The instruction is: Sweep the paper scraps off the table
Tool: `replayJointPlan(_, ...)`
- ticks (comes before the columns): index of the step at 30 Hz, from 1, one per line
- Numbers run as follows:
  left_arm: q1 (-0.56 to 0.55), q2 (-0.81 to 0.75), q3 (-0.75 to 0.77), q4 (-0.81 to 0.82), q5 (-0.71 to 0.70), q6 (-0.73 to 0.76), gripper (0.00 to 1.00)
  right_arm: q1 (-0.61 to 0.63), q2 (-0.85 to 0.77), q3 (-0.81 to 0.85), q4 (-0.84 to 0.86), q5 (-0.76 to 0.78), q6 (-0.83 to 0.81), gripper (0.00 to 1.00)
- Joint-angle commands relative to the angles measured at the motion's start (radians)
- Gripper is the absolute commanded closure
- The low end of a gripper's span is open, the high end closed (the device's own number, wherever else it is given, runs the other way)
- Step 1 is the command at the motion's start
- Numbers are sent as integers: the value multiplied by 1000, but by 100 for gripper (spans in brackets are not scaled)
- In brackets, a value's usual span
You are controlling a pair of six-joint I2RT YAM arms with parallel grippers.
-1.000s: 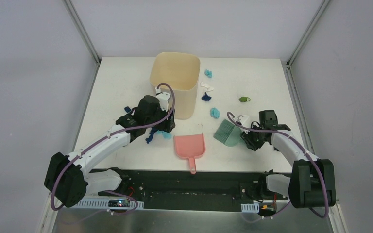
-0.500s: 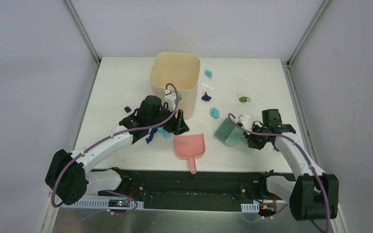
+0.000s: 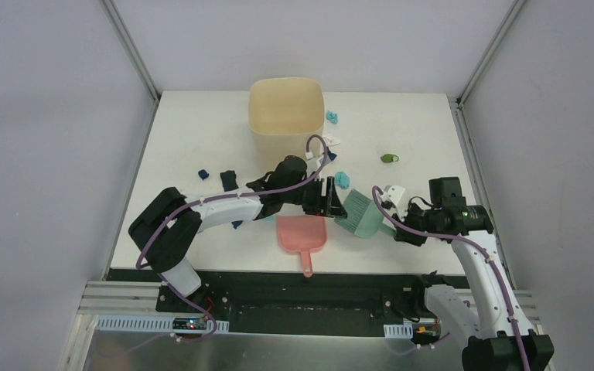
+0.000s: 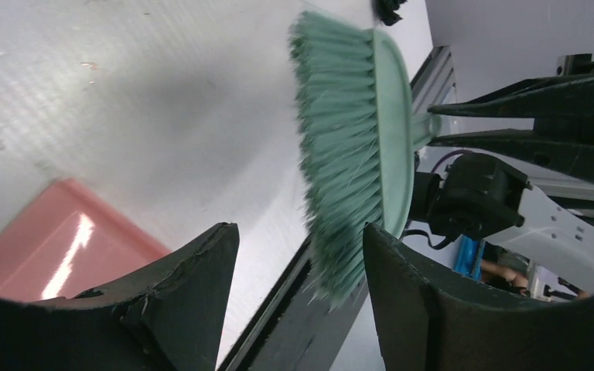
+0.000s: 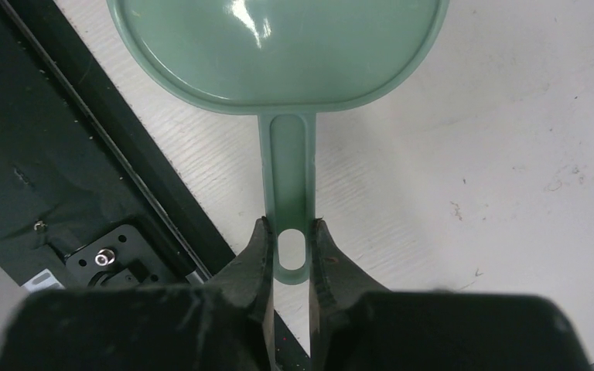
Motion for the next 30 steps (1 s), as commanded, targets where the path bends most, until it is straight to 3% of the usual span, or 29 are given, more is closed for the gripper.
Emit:
replayJointPlan(1,-35,26,85,84,36,-61,39,13,-25,46,-50,-69,-29,100)
replayJointPlan(5,-40,34,64,154,56,-100,49,23,-40,34,-49,-74,-23,100)
replayJointPlan(17,-51,4,-22,261,88,-148,100,33,-58,68,-35,-101,14,100)
replayJointPlan(23,-50,-74,-87,242,73,-131,100,33,-80,55,-23,-121,23,100)
replayJointPlan(26,-51,-79,-98,196,41,-149,59,34,-90,61,-8,-146,41,100)
replayJointPlan(27,-52,-70,-100,199,37,-166,52,34,-86,67,-14,-157,41,100)
replayJointPlan(30,-54,-2,-105,345,100,-270,52,36,-77,78,-29,-188,36,100)
